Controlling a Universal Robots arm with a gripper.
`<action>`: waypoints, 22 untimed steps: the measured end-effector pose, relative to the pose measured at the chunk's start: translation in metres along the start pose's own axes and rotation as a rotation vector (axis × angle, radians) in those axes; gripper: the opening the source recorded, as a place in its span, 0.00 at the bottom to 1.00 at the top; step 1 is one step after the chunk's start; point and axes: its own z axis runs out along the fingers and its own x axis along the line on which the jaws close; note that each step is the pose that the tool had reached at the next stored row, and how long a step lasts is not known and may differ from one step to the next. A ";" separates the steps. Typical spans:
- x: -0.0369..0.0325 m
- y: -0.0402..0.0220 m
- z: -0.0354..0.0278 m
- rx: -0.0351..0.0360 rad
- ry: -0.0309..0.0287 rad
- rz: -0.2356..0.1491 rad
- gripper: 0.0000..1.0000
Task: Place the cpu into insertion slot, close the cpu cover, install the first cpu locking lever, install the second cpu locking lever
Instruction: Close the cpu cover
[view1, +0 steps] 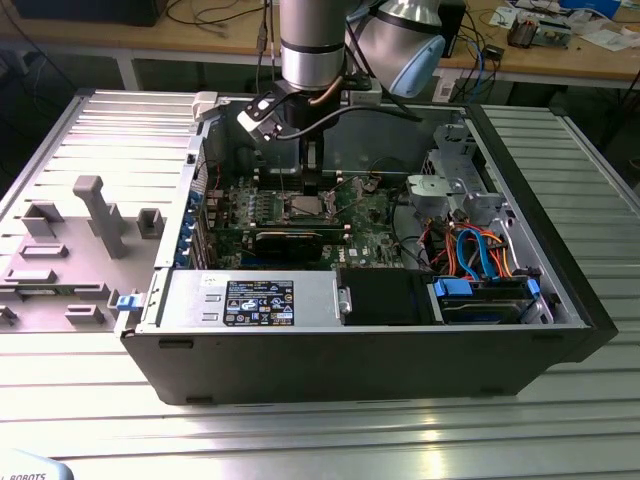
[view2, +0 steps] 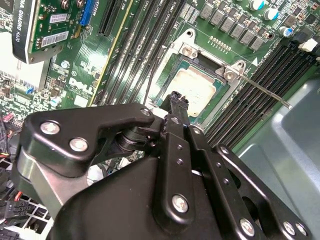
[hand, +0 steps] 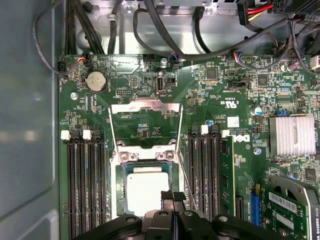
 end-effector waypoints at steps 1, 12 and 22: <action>0.0000 0.0000 -0.0003 0.0000 -0.0007 0.000 0.11; -0.0001 0.0004 -0.0011 0.0022 -0.0039 0.000 0.11; -0.0001 0.0011 -0.0022 0.0056 -0.0068 -0.001 0.11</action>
